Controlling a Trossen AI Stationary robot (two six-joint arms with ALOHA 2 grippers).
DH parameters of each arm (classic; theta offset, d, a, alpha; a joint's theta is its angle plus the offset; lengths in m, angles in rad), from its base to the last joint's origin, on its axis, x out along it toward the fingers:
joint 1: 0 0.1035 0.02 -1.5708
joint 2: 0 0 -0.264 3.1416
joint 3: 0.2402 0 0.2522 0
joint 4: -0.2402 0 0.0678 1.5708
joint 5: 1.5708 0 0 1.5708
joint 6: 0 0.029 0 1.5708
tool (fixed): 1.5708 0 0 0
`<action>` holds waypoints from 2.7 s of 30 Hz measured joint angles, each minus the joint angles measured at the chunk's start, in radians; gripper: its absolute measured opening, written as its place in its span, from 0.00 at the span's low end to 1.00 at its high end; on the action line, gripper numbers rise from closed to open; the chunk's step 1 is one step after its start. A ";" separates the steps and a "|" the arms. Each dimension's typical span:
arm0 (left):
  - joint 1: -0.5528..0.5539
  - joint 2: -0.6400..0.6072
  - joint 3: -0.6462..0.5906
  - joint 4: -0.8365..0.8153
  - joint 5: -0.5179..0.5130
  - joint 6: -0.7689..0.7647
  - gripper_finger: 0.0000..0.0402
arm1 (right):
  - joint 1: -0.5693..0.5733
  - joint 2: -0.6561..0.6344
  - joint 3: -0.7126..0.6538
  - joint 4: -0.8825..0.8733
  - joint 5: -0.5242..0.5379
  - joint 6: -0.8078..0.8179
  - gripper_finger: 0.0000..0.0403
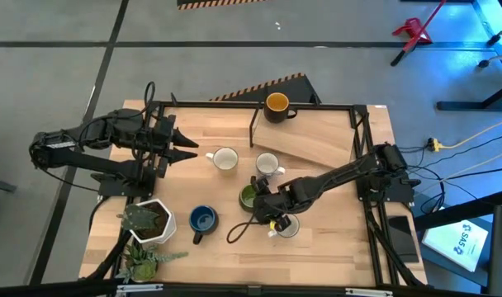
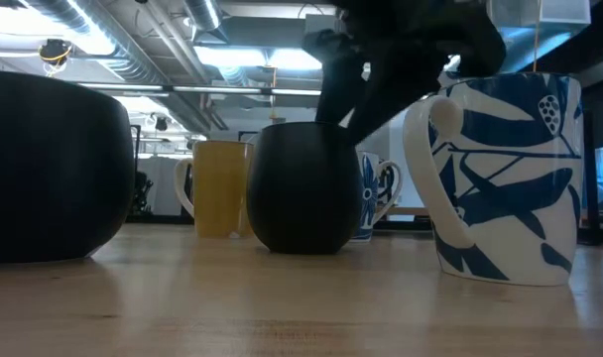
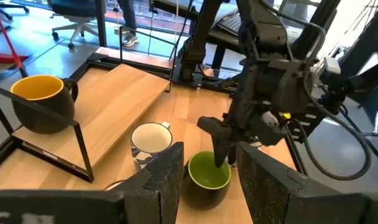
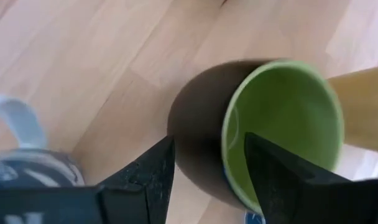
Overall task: Place coffee mugs
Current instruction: Put the black-green mug on the shelf
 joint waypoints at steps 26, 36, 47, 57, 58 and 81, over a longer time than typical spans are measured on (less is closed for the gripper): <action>0.000 0.000 0.000 0.000 0.000 0.000 0.36 | -0.024 0.001 0.062 -0.091 -0.086 0.031 0.01; 0.000 0.000 0.000 0.000 0.000 -0.003 0.36 | -0.024 -0.002 0.434 -0.502 -0.064 -0.003 0.00; 0.000 -0.001 0.000 0.002 0.000 -0.003 0.36 | -0.144 -0.083 0.561 -0.898 0.134 0.157 0.00; 0.000 0.000 0.001 0.001 0.000 -0.003 0.36 | -0.400 -0.238 0.368 -0.908 0.144 0.152 0.00; 0.000 0.000 0.001 0.001 0.000 -0.003 0.36 | -0.430 -0.239 0.345 -0.907 0.138 0.143 0.00; 0.000 0.000 0.001 0.001 0.000 0.001 0.36 | -0.854 -0.245 -0.027 -0.596 -0.181 -0.192 0.00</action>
